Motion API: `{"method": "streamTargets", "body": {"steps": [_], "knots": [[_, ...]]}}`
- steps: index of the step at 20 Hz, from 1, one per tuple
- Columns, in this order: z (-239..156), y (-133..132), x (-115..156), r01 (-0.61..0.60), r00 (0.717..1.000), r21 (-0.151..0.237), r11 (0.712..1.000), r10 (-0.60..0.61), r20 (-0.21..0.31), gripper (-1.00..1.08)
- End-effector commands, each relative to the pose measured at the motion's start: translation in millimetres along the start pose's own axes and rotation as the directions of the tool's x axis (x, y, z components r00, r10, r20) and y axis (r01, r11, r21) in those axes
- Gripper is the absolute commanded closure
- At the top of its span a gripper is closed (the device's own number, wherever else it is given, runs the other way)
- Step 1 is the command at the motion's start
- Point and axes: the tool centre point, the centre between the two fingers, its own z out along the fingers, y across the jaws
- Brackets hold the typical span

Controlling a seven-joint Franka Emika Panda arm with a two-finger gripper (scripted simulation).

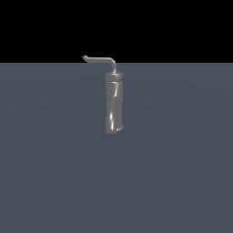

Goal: Turn on the faucet by rotating a designated handle.

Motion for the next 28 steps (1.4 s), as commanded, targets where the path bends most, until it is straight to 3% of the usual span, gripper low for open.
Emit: {"method": "streamTargets", "body": {"steps": [1, 7, 14, 21, 28], "knots": [[1.4, -4.1, 12.1, -0.051, 0.999, 0.001, 0.999, 0.051, 0.002, 1.08], [7.6, -16.2, 45.2, -0.189, 0.982, 0.001, 0.982, 0.189, 0.009, 1.08], [19.6, -31.6, 83.6, -0.345, 0.938, -0.004, 0.939, 0.345, 0.014, 1.08], [36.8, -48.5, 121.3, -0.492, 0.87, -0.011, 0.87, 0.493, 0.018, 1.08], [59.2, -66.7, 157.4, -0.626, 0.779, -0.021, 0.779, 0.627, 0.017, 1.08]]}}
